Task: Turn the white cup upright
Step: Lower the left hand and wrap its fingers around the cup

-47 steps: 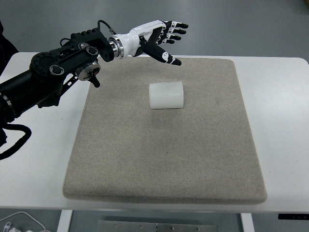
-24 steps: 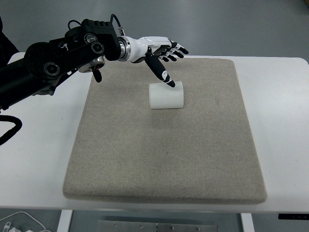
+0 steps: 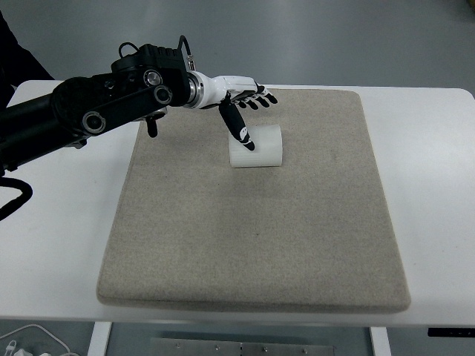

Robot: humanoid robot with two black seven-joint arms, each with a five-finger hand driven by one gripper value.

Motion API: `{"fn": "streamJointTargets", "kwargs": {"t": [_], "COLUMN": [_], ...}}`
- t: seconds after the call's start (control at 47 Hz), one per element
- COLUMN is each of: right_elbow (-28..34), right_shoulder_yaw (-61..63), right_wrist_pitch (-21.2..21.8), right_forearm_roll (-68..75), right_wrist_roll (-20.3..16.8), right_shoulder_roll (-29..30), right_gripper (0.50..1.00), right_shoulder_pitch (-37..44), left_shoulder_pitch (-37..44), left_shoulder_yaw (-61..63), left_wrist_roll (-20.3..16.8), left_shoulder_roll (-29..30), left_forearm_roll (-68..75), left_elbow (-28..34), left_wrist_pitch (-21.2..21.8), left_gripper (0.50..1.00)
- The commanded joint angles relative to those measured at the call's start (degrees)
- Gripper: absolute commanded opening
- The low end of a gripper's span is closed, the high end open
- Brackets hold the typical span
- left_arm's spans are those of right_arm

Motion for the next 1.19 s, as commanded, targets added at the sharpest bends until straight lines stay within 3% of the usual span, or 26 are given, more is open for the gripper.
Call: {"fn": "streamJointTargets", "kwargs": {"t": [0.0, 1.17], "right_elbow": [0.00, 0.00], "right_shoulder_yaw": [0.00, 0.00], "right_wrist_pitch": [0.00, 0.00], "right_forearm_roll": [-0.01, -0.01], "right_wrist_roll": [0.00, 0.00], "right_shoulder_roll": [0.00, 0.00], "right_gripper": [0.930, 0.930], "right_shoulder_pitch": [0.00, 0.00], "left_shoulder_pitch": [0.13, 0.13], "left_shoulder_yaw": [0.05, 4.09], "left_wrist_roll": [0.00, -1.06], "left_shoulder_roll": [-0.74, -5.75], "left_forearm_roll": [0.10, 4.23], "left_elbow": [0.32, 4.63], "left_wrist_pitch": [0.00, 0.26], "left_gripper": [1.000, 0.999]}}
